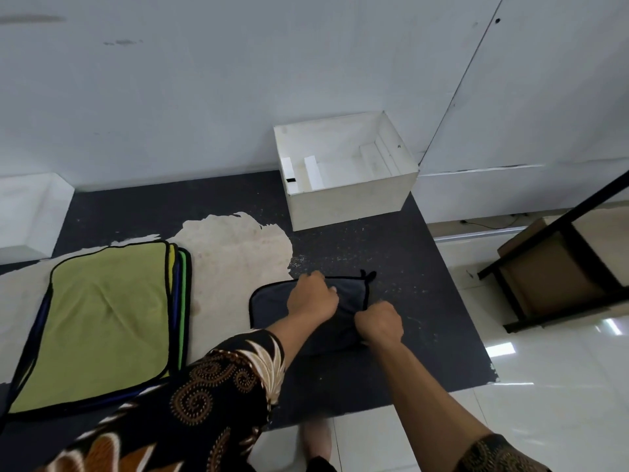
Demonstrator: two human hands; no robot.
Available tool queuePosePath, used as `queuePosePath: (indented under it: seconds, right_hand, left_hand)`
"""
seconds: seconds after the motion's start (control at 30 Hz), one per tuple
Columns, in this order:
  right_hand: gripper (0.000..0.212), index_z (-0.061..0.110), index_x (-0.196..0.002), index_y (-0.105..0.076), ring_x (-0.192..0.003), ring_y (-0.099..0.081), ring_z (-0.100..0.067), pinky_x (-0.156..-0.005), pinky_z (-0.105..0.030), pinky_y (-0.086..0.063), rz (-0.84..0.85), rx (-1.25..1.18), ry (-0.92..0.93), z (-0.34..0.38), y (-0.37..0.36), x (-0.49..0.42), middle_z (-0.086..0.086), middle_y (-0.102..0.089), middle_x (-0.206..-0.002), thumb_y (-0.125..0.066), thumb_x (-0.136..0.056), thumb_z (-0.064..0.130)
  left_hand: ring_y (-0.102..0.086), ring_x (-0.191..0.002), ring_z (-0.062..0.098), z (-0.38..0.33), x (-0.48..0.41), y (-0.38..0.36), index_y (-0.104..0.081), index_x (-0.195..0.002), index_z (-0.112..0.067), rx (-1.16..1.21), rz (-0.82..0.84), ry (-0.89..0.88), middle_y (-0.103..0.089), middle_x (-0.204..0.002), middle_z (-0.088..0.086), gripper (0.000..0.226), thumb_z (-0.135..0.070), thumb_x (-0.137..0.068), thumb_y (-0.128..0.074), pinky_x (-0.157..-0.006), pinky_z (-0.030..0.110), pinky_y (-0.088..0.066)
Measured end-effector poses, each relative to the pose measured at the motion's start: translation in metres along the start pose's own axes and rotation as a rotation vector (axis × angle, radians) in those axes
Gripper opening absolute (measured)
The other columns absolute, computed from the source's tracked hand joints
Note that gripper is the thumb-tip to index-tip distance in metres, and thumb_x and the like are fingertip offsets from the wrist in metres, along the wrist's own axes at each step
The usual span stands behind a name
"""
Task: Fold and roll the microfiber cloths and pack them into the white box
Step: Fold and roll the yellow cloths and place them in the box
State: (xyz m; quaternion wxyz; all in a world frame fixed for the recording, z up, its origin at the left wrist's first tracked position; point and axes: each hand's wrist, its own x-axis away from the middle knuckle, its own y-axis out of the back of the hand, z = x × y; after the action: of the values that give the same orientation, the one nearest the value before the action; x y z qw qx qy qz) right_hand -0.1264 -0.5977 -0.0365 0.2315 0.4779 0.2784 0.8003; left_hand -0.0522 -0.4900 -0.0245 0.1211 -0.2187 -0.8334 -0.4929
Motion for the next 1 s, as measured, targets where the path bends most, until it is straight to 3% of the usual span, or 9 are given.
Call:
queuePosePath:
  seconds: [0.1,0.2,0.43,0.67,0.77,0.87,0.93,1.0]
  right_hand:
    - [0.012,0.006,-0.091,-0.061,-0.068,-0.061,-0.024,-0.062,-0.036,-0.057,-0.002,0.009,-0.011,-0.01,0.009,-0.005,-0.009,-0.062,-0.081,-0.058,-0.084,0.015]
    - [0.013,0.006,-0.09,-0.06,-0.063,-0.053,-0.019,-0.053,-0.028,-0.042,0.01,0.039,0.016,-0.017,0.015,-0.009,-0.006,-0.057,-0.077,-0.058,-0.085,0.017]
    - [0.014,0.005,-0.089,-0.063,-0.073,-0.063,-0.026,-0.058,-0.029,-0.05,0.006,0.021,0.022,-0.024,0.012,-0.014,-0.011,-0.065,-0.089,-0.06,-0.085,0.018]
    - [0.013,0.007,-0.091,-0.064,-0.072,-0.057,-0.023,-0.058,-0.027,-0.042,-0.004,0.059,0.079,-0.023,0.012,-0.012,-0.01,-0.065,-0.092,-0.056,-0.085,0.015]
    - [0.017,0.008,-0.097,-0.063,-0.083,-0.061,-0.026,-0.065,-0.03,-0.046,-0.01,0.048,0.098,-0.022,0.011,-0.011,-0.01,-0.066,-0.097,-0.055,-0.083,0.014]
    - [0.028,0.014,-0.113,-0.059,-0.099,-0.063,-0.028,-0.073,-0.031,-0.047,-0.051,0.036,0.245,-0.02,0.008,-0.005,-0.007,-0.066,-0.107,-0.057,-0.085,0.014]
    - [0.036,0.018,-0.124,-0.057,-0.104,-0.062,-0.027,-0.079,-0.032,-0.048,-0.07,0.02,0.445,-0.019,0.004,0.002,-0.005,-0.065,-0.112,-0.059,-0.088,0.015]
    - [0.039,0.021,-0.126,-0.056,-0.1,-0.061,-0.025,-0.082,-0.037,-0.051,-0.049,-0.006,0.597,-0.017,0.0,0.011,-0.004,-0.062,-0.109,-0.057,-0.088,0.012]
  left_hand:
    - [-0.057,-0.111,0.031,0.002,0.002,0.002,-0.053,-0.127,-0.013,-0.065,-0.068,-0.015,-0.047,-0.132,0.009,0.036,-0.031,-0.097,-0.054,-0.086,0.04,-0.05]
    - [-0.058,-0.109,0.031,0.01,0.007,-0.003,-0.053,-0.126,-0.014,-0.135,-0.046,-0.064,-0.047,-0.131,0.009,0.034,-0.029,-0.096,-0.056,-0.086,0.041,-0.052]
    - [-0.057,-0.112,0.03,0.029,0.005,-0.004,-0.057,-0.13,-0.021,-0.289,0.098,-0.165,-0.043,-0.134,0.006,0.036,-0.026,-0.095,-0.059,-0.088,0.04,-0.052]
    - [-0.056,-0.115,0.029,0.04,-0.001,0.002,-0.052,-0.137,-0.022,-0.32,0.149,-0.237,-0.043,-0.133,0.006,0.044,-0.03,-0.094,-0.06,-0.095,0.04,-0.049]
    - [-0.058,-0.112,0.027,0.034,-0.002,-0.003,-0.057,-0.129,-0.019,-0.229,0.107,-0.218,-0.052,-0.13,0.005,0.038,-0.029,-0.093,-0.061,-0.095,0.04,-0.05]
    - [-0.068,-0.096,0.022,0.015,-0.002,-0.005,-0.067,-0.102,-0.021,0.151,0.147,-0.04,-0.071,-0.107,0.004,0.026,-0.043,-0.089,-0.064,-0.09,0.04,-0.055]
    - [-0.07,-0.086,0.021,-0.002,-0.005,-0.002,-0.068,-0.088,-0.022,0.315,0.196,0.055,-0.073,-0.093,0.001,0.044,-0.065,-0.077,-0.063,-0.084,0.041,-0.058]
    - [-0.068,-0.087,0.02,-0.014,-0.007,0.001,-0.069,-0.09,-0.019,0.339,0.253,0.118,-0.071,-0.093,0.001,0.064,-0.076,-0.06,-0.066,-0.081,0.04,-0.058]
